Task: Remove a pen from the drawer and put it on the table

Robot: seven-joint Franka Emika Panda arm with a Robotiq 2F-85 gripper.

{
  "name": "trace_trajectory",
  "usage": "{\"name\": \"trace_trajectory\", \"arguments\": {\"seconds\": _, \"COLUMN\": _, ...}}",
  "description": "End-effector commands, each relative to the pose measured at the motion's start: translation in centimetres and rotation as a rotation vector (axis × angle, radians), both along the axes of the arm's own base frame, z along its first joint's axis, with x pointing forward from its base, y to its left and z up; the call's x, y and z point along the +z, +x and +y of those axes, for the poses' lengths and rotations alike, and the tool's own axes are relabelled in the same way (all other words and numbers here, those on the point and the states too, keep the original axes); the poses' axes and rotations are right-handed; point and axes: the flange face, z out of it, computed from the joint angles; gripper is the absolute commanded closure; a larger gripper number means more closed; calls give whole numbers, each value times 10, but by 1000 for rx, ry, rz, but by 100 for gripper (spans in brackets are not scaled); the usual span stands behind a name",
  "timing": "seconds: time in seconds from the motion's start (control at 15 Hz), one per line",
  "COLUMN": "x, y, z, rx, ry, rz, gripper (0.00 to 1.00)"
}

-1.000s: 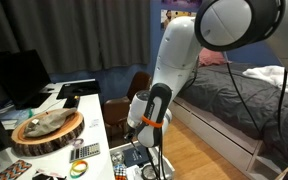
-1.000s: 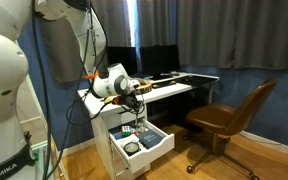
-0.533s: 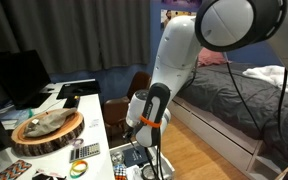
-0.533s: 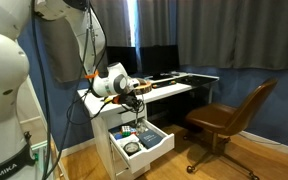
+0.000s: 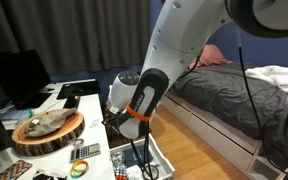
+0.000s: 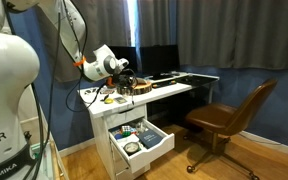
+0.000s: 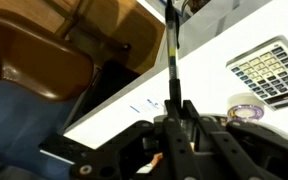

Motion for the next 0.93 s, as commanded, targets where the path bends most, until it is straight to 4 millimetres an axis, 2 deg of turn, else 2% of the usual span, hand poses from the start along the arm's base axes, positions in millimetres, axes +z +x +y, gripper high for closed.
{"name": "trace_trajectory", "arguments": {"seconds": 0.0, "x": 37, "y": -14, "z": 13, "rx": 24, "ry": -22, "rz": -33, "gripper": 97}}
{"name": "trace_trajectory", "arguments": {"seconds": 0.2, "x": 55, "y": -29, "z": 29, "rx": 74, "ry": -9, "rz": -25, "gripper": 97}}
{"name": "trace_trajectory", "arguments": {"seconds": 0.4, "x": 61, "y": -42, "z": 45, "rx": 124, "ry": 5, "rz": 33, "gripper": 97}}
{"name": "trace_trajectory", "arguments": {"seconds": 0.67, "x": 55, "y": -57, "z": 64, "rx": 179, "ry": 7, "rz": 130, "gripper": 97}}
{"name": "trace_trajectory", "arguments": {"seconds": 0.87, "x": 42, "y": -58, "z": 75, "rx": 204, "ry": 7, "rz": 209, "gripper": 97}}
